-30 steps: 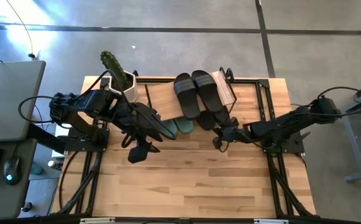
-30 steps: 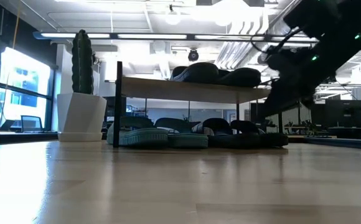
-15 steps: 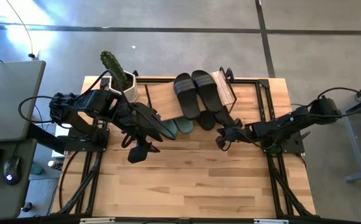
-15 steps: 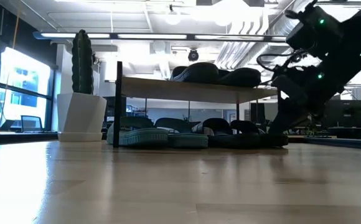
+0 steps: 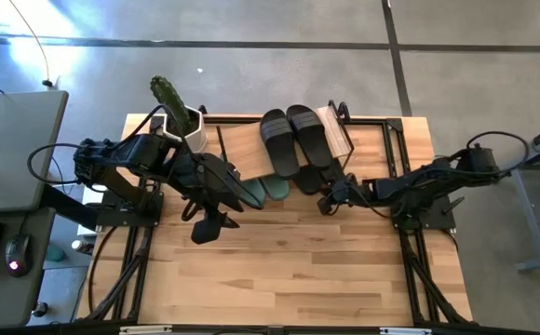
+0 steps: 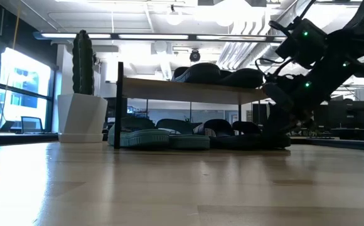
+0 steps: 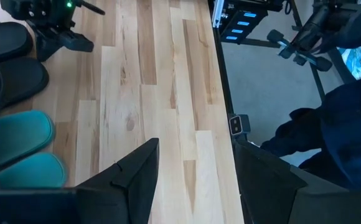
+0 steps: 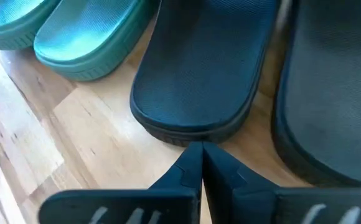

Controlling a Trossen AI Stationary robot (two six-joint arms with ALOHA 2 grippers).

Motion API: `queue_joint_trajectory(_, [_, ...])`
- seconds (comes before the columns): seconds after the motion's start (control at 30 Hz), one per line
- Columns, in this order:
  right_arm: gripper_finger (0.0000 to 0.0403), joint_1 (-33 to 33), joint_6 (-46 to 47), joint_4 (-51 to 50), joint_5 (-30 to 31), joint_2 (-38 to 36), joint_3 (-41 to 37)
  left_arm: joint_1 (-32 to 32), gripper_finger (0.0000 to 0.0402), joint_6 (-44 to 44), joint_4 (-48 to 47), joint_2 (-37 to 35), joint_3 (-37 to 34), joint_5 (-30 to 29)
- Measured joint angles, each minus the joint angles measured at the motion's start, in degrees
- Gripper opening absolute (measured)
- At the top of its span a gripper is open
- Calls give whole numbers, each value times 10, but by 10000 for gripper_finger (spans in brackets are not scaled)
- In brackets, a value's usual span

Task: Pick and place slides into the shelf
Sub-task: Adjust the slippers under the shelf

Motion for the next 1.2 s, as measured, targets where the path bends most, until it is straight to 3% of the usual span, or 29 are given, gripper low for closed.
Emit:
queue_joint_trajectory(0.2, [0, 0, -3, 53, -12, 36, 1, 0, 193, -2, 0, 0, 0, 0])
queue_joint_trajectory(0.73, [0, -23, -12, 75, -34, 80, 30, 0, 193, -2, 1, 0, 0, 0])
queue_joint_trajectory(1.03, [0, 13, -11, 73, -27, 65, 29, 0, 193, -2, 0, 0, 0, 0])
queue_joint_trajectory(1.2, [0, 51, 0, 0, 16, -3, 29, 0, 193, -2, 0, 0, 0, 0])
